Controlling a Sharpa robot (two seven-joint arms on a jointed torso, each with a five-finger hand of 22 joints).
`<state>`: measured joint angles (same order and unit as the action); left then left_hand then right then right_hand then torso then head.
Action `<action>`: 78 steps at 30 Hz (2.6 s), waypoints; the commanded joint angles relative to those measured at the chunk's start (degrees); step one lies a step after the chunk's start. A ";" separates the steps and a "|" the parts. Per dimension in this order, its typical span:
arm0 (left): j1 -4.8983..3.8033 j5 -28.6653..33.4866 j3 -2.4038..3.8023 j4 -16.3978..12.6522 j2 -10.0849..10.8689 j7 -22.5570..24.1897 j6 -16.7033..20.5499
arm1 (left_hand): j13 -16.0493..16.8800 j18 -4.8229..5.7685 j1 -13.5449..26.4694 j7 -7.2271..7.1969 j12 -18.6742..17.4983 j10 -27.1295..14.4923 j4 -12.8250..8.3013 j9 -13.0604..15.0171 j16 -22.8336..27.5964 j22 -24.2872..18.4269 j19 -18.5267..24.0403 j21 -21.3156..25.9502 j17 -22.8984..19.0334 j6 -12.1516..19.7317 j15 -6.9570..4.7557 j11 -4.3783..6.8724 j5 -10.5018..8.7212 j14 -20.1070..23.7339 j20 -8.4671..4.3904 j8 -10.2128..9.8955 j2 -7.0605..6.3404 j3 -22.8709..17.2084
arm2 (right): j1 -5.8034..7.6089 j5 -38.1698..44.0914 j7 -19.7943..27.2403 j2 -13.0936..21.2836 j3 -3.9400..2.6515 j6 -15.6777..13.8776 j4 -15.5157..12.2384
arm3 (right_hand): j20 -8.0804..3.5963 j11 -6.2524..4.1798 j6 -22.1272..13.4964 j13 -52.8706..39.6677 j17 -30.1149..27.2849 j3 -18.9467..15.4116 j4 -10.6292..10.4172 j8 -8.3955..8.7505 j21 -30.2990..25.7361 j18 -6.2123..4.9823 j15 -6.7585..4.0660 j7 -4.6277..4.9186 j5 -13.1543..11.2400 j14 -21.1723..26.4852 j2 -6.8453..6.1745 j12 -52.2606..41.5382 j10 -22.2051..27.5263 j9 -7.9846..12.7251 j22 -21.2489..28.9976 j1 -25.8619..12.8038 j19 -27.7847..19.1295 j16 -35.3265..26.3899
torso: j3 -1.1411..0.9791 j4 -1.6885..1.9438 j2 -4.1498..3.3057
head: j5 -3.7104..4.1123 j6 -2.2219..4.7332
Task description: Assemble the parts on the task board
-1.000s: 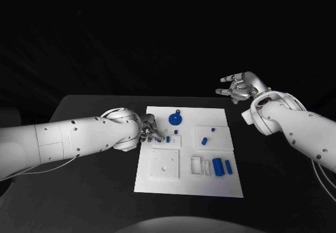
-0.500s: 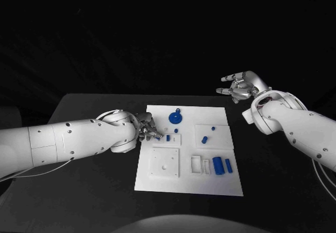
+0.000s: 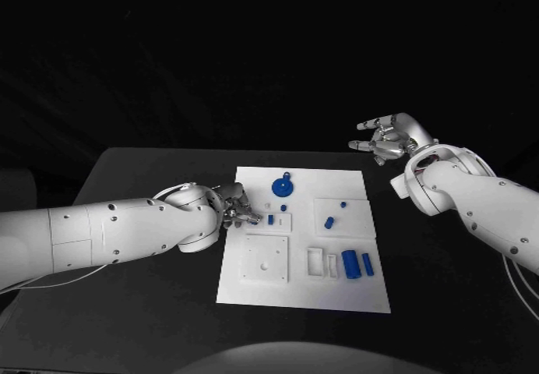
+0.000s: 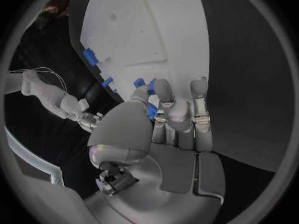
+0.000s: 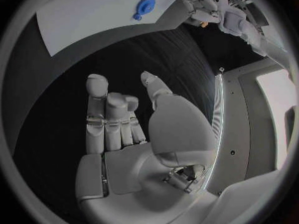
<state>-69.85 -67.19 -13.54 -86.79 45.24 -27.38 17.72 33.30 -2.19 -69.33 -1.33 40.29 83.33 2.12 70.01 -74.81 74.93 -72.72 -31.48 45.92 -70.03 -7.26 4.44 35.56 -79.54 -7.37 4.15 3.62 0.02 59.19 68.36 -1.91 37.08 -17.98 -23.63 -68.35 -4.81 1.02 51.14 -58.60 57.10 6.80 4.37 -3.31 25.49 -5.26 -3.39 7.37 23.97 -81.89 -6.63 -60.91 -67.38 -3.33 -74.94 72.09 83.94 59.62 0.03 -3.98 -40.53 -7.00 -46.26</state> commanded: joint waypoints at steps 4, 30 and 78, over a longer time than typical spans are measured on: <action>0.55 -3.17 -0.08 0.35 -0.50 2.77 3.68 | 0.07 -1.07 -0.81 -0.49 -0.47 1.40 -5.19 -0.35 0.36 0.95 -0.53 -0.21 0.23 -0.79 -0.09 0.47 0.34 -0.57 0.17 0.20 -0.60 -6.17 | -0.05 0.39 0.25 0.01 -0.03 0.72 -0.02 | 0.27 -0.22 0.27 -0.06 0.05 -0.08 0.18 -0.06 0.09 -0.87 0.00 -0.15 0.37 -0.03 0.07 0.04 -0.03 -0.08 -2.66 -0.56 2.03 -0.07 | -0.04 -0.05 -0.03 | 0.04 -0.01; 0.70 -3.94 -0.05 0.66 -0.59 2.58 -0.60 | 0.15 -1.05 -1.23 -0.45 -0.66 1.37 -4.72 -0.43 0.58 0.95 -0.48 -0.10 0.23 -0.78 -0.05 0.44 0.42 -0.49 0.21 0.20 -0.81 -6.33 | -0.14 0.39 0.17 0.03 -0.03 0.95 0.07 | 0.27 -0.22 0.27 -0.06 0.05 -0.08 0.18 -0.06 0.09 -0.87 0.00 -0.15 0.37 -0.03 0.07 0.04 -0.03 -0.08 -2.66 -0.56 2.03 -0.07 | 0.00 0.07 -0.02 | 0.22 -0.17; 0.69 -4.12 -0.05 1.07 -1.29 1.07 -3.90 | 0.20 -1.24 -1.32 -0.49 -0.82 1.61 -4.31 -0.71 0.74 0.96 -0.47 -0.02 0.44 -1.07 -0.01 0.38 0.36 -0.57 0.44 0.16 -1.25 -6.21 | -0.40 0.39 0.22 -0.07 -0.03 1.12 0.23 | 0.26 -0.23 0.43 -0.03 0.01 -0.19 0.09 -0.07 -0.03 -0.88 -0.01 -0.16 0.45 -0.05 0.27 0.04 -0.07 -0.10 -2.64 -0.80 2.06 -0.19 | -0.04 0.00 -0.01 | 0.25 -0.48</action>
<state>-69.44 -71.29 -13.36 -85.47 44.31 -25.97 16.72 33.47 -3.09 -70.06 -1.23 39.81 83.52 2.89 69.44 -74.29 74.94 -72.91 -31.49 46.28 -70.53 -7.33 4.58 36.22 -79.84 -7.17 4.05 2.35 -0.76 58.84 68.37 -1.97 37.03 -17.99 -23.24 -68.08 -4.81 1.02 51.14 -58.60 57.14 6.82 4.36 -3.31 25.49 -5.26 -3.39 7.37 24.19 -81.89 -6.32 -60.91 -67.38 -3.33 -74.91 71.78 83.94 59.62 -0.02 -3.98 -40.56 -6.70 -46.70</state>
